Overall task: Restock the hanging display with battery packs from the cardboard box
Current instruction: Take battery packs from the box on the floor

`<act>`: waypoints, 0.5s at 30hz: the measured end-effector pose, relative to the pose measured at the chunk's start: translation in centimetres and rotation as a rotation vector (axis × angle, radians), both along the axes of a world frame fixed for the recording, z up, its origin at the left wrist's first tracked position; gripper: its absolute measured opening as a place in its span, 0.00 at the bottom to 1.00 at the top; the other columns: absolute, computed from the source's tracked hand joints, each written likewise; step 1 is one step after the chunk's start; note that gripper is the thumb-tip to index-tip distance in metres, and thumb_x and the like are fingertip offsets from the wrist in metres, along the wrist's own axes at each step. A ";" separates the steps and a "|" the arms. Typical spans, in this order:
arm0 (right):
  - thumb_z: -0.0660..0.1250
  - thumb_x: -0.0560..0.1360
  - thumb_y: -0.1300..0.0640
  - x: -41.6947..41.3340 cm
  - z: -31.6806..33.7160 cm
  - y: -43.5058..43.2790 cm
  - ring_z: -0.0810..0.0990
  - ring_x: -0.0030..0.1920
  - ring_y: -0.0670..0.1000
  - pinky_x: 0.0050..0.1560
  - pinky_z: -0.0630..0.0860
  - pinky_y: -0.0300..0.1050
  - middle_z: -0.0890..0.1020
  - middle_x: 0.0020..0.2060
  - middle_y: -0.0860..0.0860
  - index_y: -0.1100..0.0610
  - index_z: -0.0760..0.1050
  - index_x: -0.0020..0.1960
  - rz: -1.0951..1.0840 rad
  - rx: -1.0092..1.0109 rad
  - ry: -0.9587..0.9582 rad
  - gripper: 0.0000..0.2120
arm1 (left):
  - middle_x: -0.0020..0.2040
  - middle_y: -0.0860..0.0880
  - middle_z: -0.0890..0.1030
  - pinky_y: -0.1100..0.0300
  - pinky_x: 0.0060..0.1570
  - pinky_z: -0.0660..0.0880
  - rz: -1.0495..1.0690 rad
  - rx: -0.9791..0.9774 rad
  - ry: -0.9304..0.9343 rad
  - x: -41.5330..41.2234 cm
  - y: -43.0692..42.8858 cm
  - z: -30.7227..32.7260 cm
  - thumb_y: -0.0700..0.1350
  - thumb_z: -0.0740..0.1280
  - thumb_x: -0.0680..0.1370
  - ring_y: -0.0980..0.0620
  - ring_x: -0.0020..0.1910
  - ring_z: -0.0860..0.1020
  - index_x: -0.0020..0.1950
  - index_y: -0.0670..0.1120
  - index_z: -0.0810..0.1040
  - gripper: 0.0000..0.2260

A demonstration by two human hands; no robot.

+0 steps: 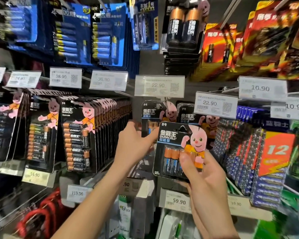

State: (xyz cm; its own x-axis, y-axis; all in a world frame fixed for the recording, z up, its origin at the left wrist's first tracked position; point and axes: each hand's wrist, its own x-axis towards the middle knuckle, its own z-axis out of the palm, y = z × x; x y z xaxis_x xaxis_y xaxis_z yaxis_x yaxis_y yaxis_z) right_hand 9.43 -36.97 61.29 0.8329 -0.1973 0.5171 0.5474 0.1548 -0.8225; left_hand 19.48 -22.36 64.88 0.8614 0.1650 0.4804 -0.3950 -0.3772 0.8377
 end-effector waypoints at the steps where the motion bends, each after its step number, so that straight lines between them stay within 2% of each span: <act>1: 0.67 0.79 0.59 0.1 0.3 0.2 0.85 0.53 0.49 0.48 0.84 0.58 0.87 0.50 0.48 0.47 0.82 0.56 0.002 0.002 -0.004 0.11 | 0.37 0.51 0.83 0.60 0.30 0.76 0.021 0.042 -0.016 -0.2 0.3 -0.1 0.63 0.74 0.72 0.58 0.30 0.79 0.52 0.47 0.74 0.22; 3: 0.66 0.80 0.59 0.3 1.0 0.6 0.85 0.51 0.48 0.39 0.85 0.58 0.86 0.50 0.47 0.50 0.80 0.60 0.003 -0.021 -0.020 0.11 | 0.36 0.52 0.81 0.53 0.35 0.78 0.085 0.106 -0.067 -0.8 1.4 -0.7 0.65 0.69 0.74 0.57 0.32 0.79 0.54 0.49 0.72 0.22; 5: 0.66 0.80 0.58 0.7 1.7 1.0 0.86 0.50 0.49 0.37 0.84 0.58 0.86 0.51 0.46 0.51 0.79 0.61 0.007 -0.041 -0.038 0.11 | 0.36 0.54 0.81 0.57 0.36 0.74 0.157 0.134 -0.171 -2.0 2.5 -1.0 0.64 0.65 0.77 0.60 0.33 0.78 0.57 0.51 0.70 0.19; 7: 0.66 0.80 0.59 1.2 2.5 1.5 0.86 0.49 0.49 0.37 0.85 0.57 0.86 0.51 0.47 0.53 0.79 0.61 0.012 -0.046 -0.056 0.11 | 0.38 0.55 0.80 0.60 0.35 0.71 0.157 0.076 -0.287 -3.2 3.1 -0.7 0.61 0.63 0.80 0.58 0.35 0.78 0.56 0.52 0.72 0.15; 10: 0.67 0.80 0.60 2.2 3.7 2.2 0.85 0.49 0.47 0.38 0.85 0.56 0.85 0.49 0.48 0.55 0.79 0.60 0.027 -0.062 -0.074 0.09 | 0.38 0.54 0.79 0.59 0.33 0.69 -0.060 -0.051 -0.380 -4.6 3.1 0.4 0.62 0.60 0.79 0.54 0.31 0.75 0.51 0.54 0.76 0.14; 12: 0.67 0.80 0.60 2.7 4.4 2.7 0.85 0.49 0.45 0.38 0.85 0.55 0.85 0.48 0.46 0.55 0.79 0.59 0.050 -0.078 -0.071 0.08 | 0.36 0.54 0.79 0.58 0.33 0.70 -0.173 -0.041 -0.377 -5.0 2.7 1.2 0.60 0.61 0.80 0.53 0.32 0.75 0.48 0.53 0.79 0.13; 13: 0.67 0.81 0.60 2.9 4.6 2.8 0.85 0.50 0.45 0.38 0.85 0.55 0.86 0.48 0.45 0.54 0.79 0.59 0.061 -0.079 -0.064 0.08 | 0.36 0.53 0.80 0.54 0.34 0.71 -0.181 -0.019 -0.373 -5.0 2.4 1.5 0.57 0.63 0.81 0.51 0.33 0.75 0.47 0.52 0.79 0.11; 15: 0.67 0.81 0.59 3.4 4.9 2.9 0.85 0.52 0.49 0.37 0.85 0.52 0.86 0.51 0.48 0.54 0.79 0.60 0.068 -0.059 -0.039 0.08 | 0.40 0.45 0.82 0.46 0.41 0.73 -0.175 -0.017 -0.366 -4.5 2.0 1.9 0.51 0.66 0.82 0.42 0.39 0.77 0.47 0.49 0.80 0.08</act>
State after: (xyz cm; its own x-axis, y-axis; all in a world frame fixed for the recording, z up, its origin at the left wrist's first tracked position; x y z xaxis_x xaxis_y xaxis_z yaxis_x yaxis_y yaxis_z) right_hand 12.86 -34.11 66.18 0.8223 -0.1093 0.5585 0.5690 0.1448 -0.8095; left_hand 14.94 -20.32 66.73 0.6496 0.0416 0.7592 -0.7255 -0.2648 0.6352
